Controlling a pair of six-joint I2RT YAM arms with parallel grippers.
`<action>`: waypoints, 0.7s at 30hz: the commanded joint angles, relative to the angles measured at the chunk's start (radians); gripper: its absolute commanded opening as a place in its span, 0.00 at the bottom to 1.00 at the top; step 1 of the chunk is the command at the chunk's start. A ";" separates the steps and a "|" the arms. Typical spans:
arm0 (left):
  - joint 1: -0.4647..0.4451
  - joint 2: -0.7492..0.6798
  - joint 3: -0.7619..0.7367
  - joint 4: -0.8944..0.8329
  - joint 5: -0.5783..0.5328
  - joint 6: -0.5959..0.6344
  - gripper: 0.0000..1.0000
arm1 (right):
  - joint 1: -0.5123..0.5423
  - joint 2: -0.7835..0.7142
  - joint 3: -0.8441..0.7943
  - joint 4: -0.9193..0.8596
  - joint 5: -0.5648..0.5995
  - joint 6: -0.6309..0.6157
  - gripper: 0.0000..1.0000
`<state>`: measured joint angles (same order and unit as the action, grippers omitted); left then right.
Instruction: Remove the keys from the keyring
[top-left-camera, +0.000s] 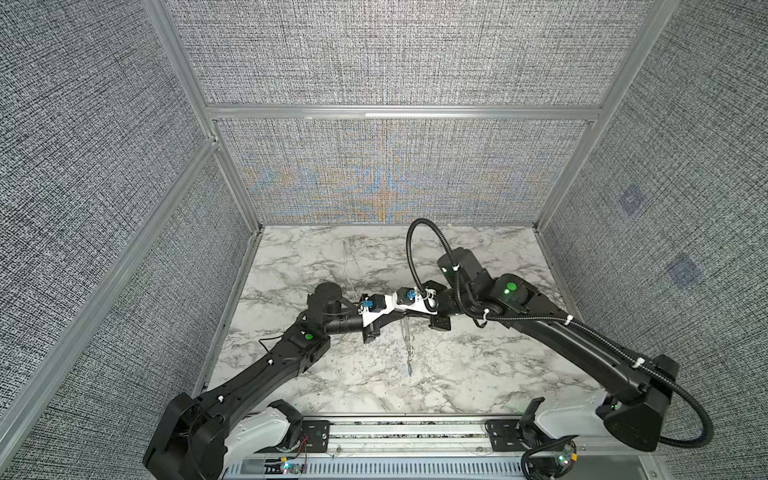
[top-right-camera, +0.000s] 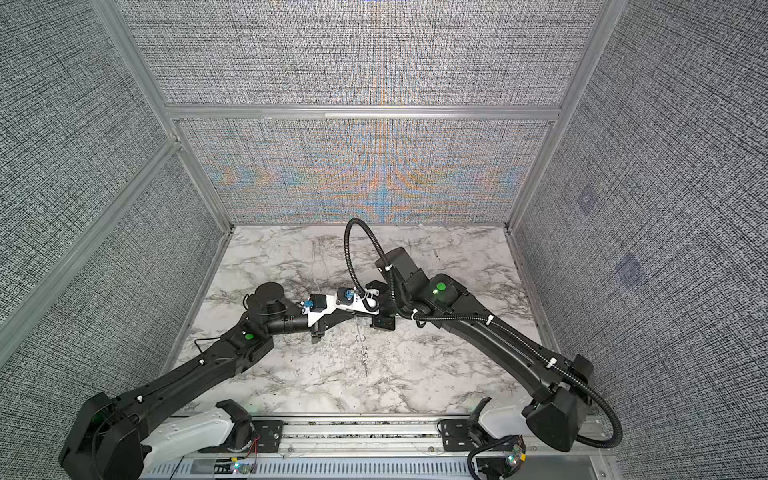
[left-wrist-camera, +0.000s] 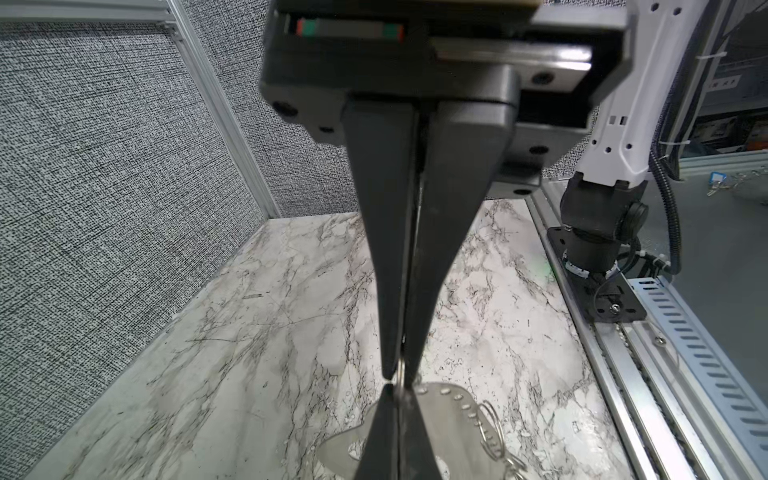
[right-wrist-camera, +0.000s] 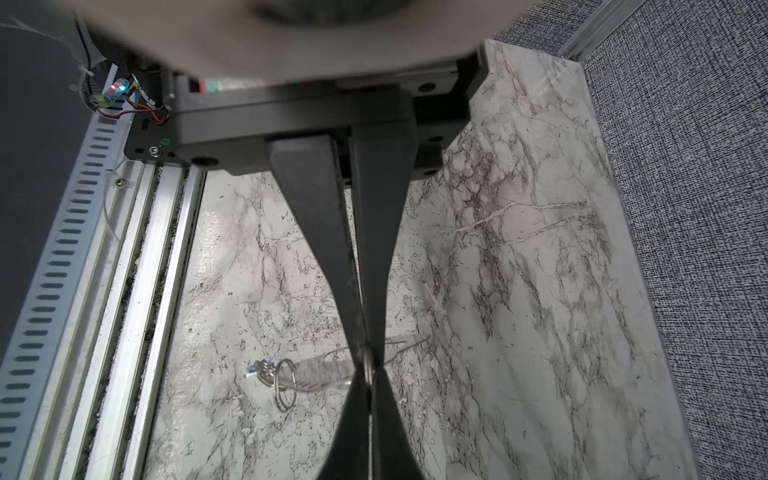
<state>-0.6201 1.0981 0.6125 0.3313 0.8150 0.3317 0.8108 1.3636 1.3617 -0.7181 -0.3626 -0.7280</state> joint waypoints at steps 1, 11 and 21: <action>-0.001 -0.006 -0.002 0.055 0.046 -0.012 0.00 | 0.002 -0.006 -0.006 0.027 -0.012 -0.010 0.00; -0.001 -0.004 -0.003 0.055 0.068 -0.023 0.00 | -0.016 -0.116 -0.046 0.044 0.068 -0.010 0.21; -0.001 -0.012 0.006 0.064 0.113 -0.026 0.00 | -0.019 -0.199 -0.135 0.036 0.080 0.038 0.29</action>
<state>-0.6212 1.0924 0.6109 0.3695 0.8940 0.3061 0.7914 1.1690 1.2407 -0.6861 -0.2779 -0.7147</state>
